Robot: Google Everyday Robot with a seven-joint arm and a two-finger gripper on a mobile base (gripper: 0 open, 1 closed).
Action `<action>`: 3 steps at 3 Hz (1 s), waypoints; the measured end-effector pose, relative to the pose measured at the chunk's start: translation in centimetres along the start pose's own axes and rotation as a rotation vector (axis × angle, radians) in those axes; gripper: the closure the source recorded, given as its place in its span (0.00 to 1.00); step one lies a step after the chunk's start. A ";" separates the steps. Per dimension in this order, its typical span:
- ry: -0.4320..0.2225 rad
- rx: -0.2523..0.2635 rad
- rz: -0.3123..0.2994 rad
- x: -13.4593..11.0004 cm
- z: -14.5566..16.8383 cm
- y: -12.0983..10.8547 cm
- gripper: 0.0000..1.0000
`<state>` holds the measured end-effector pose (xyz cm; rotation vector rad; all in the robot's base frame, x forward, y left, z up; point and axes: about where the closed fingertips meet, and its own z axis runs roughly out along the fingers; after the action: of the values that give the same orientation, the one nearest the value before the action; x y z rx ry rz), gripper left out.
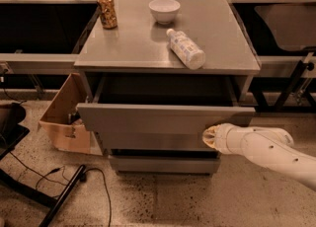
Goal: Close top drawer
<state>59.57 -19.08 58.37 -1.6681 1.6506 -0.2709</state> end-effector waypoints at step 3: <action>-0.024 -0.017 -0.080 -0.7 1.7 -4.5 0.77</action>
Offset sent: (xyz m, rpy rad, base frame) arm 0.2454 -0.0793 0.1915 -0.0920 -0.3379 0.0449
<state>63.94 -18.41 60.27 -1.7461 1.5750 -0.2751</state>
